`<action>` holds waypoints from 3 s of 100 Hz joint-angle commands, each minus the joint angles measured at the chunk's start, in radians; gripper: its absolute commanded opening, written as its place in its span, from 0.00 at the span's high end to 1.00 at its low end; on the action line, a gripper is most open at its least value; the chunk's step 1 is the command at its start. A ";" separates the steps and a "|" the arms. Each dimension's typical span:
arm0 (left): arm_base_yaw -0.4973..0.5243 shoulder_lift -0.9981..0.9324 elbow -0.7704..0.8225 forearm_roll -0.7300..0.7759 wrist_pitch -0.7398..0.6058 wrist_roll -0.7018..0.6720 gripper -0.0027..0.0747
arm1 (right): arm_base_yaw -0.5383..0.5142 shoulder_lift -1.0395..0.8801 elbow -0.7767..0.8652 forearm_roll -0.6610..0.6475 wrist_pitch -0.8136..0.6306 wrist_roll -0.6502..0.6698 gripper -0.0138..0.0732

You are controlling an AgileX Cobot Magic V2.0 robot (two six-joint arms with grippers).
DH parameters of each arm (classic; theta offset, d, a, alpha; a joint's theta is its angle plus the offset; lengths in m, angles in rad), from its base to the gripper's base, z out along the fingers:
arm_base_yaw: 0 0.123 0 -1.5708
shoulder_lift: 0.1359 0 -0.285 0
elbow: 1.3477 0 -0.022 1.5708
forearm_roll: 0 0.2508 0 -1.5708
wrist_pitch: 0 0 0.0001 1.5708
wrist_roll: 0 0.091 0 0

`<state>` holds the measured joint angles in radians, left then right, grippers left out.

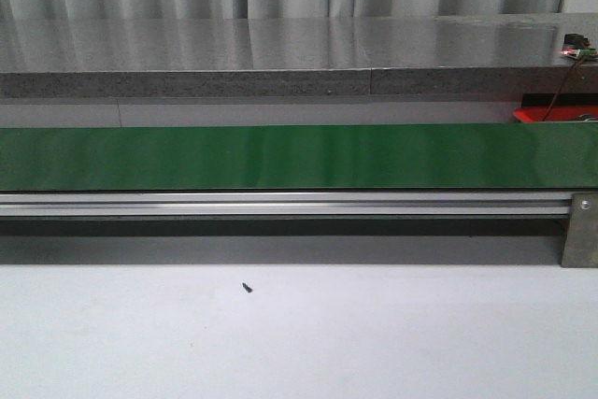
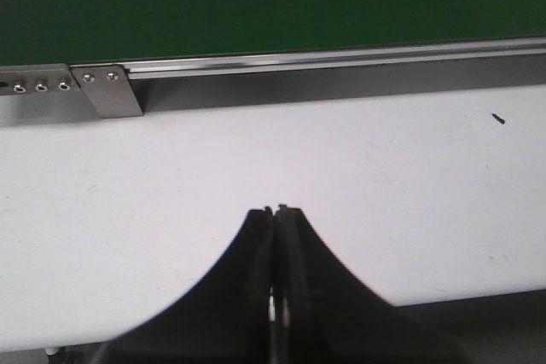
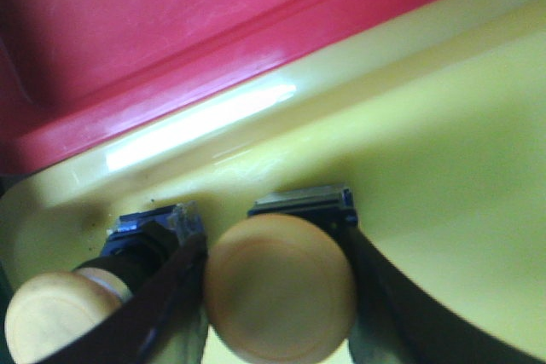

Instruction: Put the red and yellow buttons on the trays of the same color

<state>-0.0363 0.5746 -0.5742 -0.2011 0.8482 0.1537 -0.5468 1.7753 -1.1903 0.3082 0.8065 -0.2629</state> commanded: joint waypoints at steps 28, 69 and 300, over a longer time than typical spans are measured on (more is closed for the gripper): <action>-0.009 0.003 -0.026 -0.012 -0.051 -0.013 0.99 | -0.008 -0.046 -0.025 0.023 -0.019 -0.016 0.27; -0.009 0.003 -0.026 -0.012 -0.051 -0.013 0.99 | 0.029 -0.237 -0.026 0.024 -0.020 -0.023 0.60; -0.009 0.003 -0.026 -0.012 -0.051 -0.013 0.99 | 0.477 -1.248 0.756 -0.308 -0.453 0.275 0.92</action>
<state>-0.0363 0.5746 -0.5742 -0.2011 0.8482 0.1537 -0.0632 0.5255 -0.4096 0.0102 0.4232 0.0118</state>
